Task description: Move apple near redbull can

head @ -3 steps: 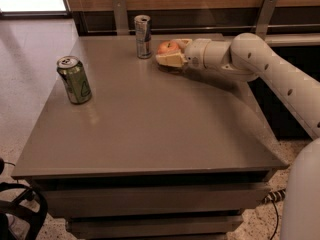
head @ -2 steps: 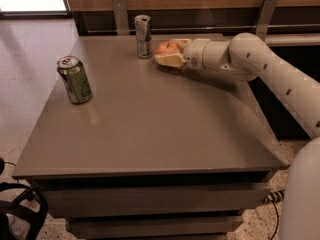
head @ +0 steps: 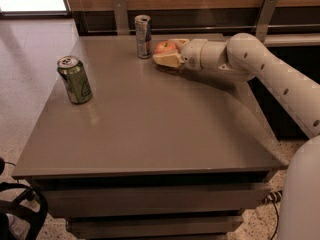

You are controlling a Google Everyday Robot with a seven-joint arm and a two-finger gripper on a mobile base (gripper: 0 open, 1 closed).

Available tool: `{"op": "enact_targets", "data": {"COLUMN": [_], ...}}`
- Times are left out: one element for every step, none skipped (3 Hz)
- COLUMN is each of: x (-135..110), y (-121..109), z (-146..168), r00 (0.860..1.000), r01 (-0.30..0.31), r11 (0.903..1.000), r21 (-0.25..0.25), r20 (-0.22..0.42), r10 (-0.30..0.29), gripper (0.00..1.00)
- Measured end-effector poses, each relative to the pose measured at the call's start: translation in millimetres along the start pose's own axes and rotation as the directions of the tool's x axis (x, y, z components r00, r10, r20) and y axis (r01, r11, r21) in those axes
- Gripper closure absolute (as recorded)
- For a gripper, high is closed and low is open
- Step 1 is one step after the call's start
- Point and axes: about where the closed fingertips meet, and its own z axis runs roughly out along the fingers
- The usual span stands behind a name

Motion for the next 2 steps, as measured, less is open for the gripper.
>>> {"op": "enact_targets", "data": {"x": [-0.2, -0.2], "y": [2.7, 2.8], "z": [3.7, 3.8], "r00": [1.000, 1.000], "r01": [-0.001, -0.001], "r11": [1.0000, 1.0000], "r21": [-0.006, -0.007], "r20": [0.001, 0.001], "r10": [0.001, 0.001], "gripper": [0.00, 0.00]}}
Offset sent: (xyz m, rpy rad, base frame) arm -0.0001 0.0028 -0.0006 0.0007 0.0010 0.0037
